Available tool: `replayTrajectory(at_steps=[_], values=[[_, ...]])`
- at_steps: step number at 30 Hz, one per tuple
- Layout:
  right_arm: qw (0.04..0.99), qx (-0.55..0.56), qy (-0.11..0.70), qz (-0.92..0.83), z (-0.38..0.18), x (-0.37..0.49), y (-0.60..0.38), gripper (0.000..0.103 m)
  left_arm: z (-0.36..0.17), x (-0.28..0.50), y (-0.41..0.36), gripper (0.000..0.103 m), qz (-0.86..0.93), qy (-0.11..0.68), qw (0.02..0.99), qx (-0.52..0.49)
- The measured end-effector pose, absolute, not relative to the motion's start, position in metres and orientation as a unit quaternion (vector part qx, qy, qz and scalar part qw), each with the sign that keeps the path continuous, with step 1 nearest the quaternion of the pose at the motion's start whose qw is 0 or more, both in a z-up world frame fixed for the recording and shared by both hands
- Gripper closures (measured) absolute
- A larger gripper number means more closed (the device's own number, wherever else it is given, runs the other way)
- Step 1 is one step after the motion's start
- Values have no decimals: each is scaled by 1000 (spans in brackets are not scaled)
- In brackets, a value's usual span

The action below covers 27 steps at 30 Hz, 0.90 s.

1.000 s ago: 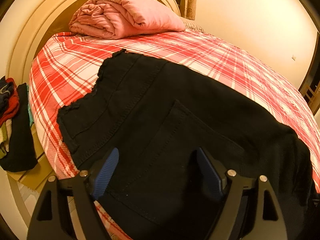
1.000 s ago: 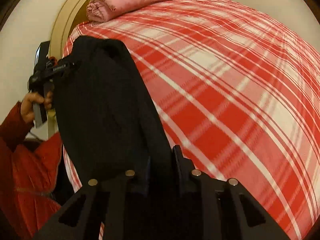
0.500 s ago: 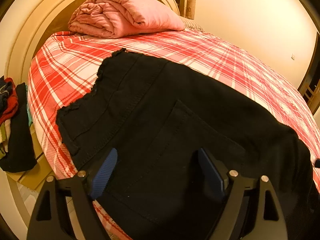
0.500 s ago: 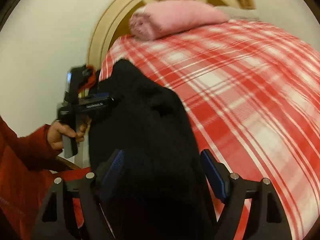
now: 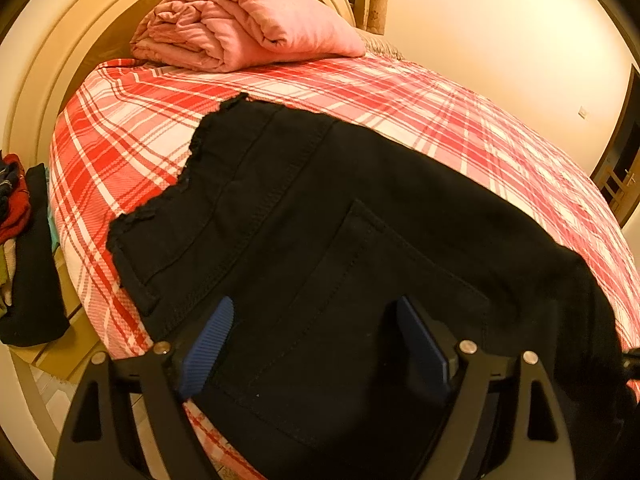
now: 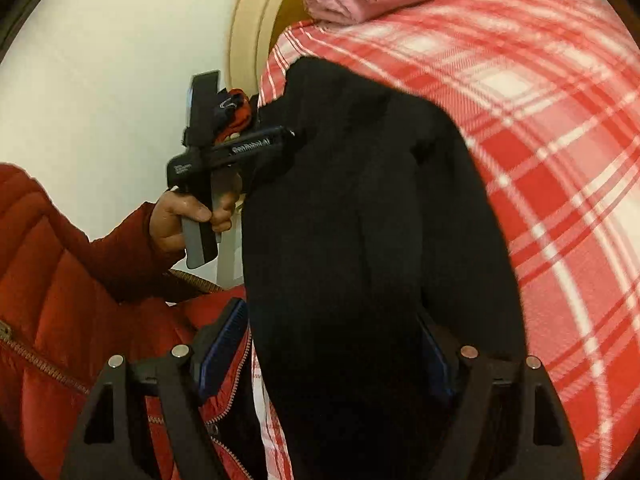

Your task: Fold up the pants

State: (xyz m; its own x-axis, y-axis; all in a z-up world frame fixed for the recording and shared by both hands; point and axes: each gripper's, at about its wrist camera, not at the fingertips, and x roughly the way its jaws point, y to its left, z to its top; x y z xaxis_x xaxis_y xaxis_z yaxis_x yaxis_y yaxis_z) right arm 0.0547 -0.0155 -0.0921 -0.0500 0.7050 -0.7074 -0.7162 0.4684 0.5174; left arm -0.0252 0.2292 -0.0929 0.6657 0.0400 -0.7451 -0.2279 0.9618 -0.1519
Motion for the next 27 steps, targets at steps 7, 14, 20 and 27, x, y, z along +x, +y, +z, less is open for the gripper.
replayTrajectory(at_steps=[7,14,20,27], values=[[671,164,498,525,-106,104,11,23,-93,-25,229,15,78,399,906,-118],[671,304,464,492,-111,121,17,14,-95,-27,228,14,79,395,907,-122],[763,328,380,408,-101,116,-25,14,-95,-28,228,14,78,394,907,-124],[731,233,449,458,-100,90,-22,15,-94,-27,230,14,75,396,907,-124]])
